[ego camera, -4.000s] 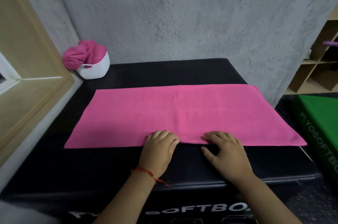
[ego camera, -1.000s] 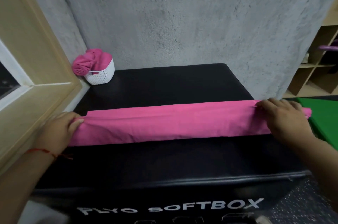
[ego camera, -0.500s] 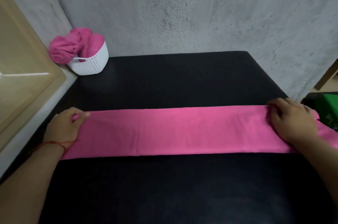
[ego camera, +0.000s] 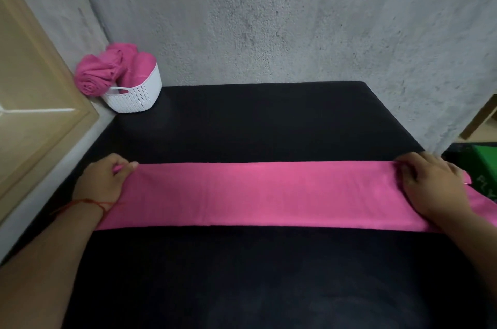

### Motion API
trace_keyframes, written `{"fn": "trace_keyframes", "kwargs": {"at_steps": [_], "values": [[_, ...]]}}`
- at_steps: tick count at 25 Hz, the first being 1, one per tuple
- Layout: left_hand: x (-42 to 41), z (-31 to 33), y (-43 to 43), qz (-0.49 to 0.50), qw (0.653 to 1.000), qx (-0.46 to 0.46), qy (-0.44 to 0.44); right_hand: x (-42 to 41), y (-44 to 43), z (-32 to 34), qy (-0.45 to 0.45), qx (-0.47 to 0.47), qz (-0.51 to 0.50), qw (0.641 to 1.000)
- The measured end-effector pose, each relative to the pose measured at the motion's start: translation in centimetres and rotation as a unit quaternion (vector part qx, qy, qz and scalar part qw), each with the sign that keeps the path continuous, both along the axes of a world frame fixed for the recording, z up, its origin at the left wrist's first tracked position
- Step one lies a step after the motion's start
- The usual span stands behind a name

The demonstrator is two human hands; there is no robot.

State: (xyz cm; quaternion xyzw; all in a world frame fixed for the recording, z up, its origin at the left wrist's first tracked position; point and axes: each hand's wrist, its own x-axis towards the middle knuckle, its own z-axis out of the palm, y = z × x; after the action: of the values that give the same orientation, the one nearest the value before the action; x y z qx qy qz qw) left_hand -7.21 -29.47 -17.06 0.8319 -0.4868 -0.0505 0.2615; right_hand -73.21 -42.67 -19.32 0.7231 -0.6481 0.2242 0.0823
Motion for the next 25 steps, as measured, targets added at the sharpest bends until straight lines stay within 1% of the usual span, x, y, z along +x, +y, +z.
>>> {"fn": "trace_keyframes", "kwargs": {"at_steps": [2, 4, 6, 9, 12, 14, 16, 17, 18, 19, 20, 21, 22, 23, 24, 25], "values": [[0.0, -0.2, 0.0, 0.000, 1.000, 0.002, 0.005, -0.1, -0.2, 0.6, 0.033, 0.001, 0.002, 0.999], [0.0, 0.0, 0.2, 0.000, 1.000, -0.012, 0.021, -0.1, -0.6, 1.5, 0.051, -0.024, -0.008, 0.998], [0.3, -0.1, 0.2, 0.012, 0.999, -0.022, 0.028, 0.3, -1.0, 1.2, 0.046, -0.013, -0.024, 0.999], [1.1, 0.0, -0.1, 0.017, 1.000, -0.002, 0.022, 0.4, -1.2, -0.3, 0.010, 0.021, -0.021, 1.000], [1.5, 1.1, -0.5, -0.003, 0.999, 0.016, 0.028, -0.2, -1.4, -0.7, -0.001, 0.013, -0.015, 1.000], [1.7, 1.0, -0.9, 0.010, 0.999, 0.018, 0.034, -0.2, -1.3, -0.7, -0.003, -0.002, -0.012, 1.000], [1.7, 0.5, -1.2, 0.028, 0.999, 0.022, 0.021, -0.2, -1.4, -0.9, 0.008, -0.010, -0.012, 1.000], [1.8, 0.2, -1.3, 0.032, 0.999, 0.023, 0.003, -0.1, -1.5, -0.9, 0.016, -0.006, -0.012, 1.000], [1.7, 0.0, -1.5, 0.037, 0.998, 0.032, -0.034, 0.0, -1.5, -0.8, 0.025, 0.011, -0.017, 0.999], [1.4, 0.2, -1.7, 0.038, 0.992, 0.054, -0.104, 0.2, -1.6, -0.6, 0.042, 0.036, -0.027, 0.998], [0.4, 0.5, -2.0, 0.033, 0.978, 0.078, -0.191, 0.5, -1.6, -0.1, 0.066, 0.057, -0.040, 0.995], [-1.1, 0.9, -2.6, 0.006, 0.962, 0.096, -0.256, 0.9, -1.5, 0.4, 0.091, 0.073, -0.049, 0.992], [-3.2, 1.5, -3.2, -0.042, 0.955, 0.108, -0.275, 1.5, -1.5, 1.0, 0.109, 0.078, -0.046, 0.990], [-5.6, 1.9, -3.9, -0.114, 0.954, 0.107, -0.255, 2.5, -1.3, 1.6, 0.115, 0.067, -0.032, 0.991], [-8.6, 2.2, -4.4, -0.188, 0.955, 0.104, -0.205, 3.9, -1.0, 2.2, 0.110, 0.046, -0.006, 0.993], [-11.5, 2.3, -4.9, -0.242, 0.952, 0.102, -0.157, 5.7, -0.7, 2.7, 0.105, 0.026, 0.036, 0.993]]}}
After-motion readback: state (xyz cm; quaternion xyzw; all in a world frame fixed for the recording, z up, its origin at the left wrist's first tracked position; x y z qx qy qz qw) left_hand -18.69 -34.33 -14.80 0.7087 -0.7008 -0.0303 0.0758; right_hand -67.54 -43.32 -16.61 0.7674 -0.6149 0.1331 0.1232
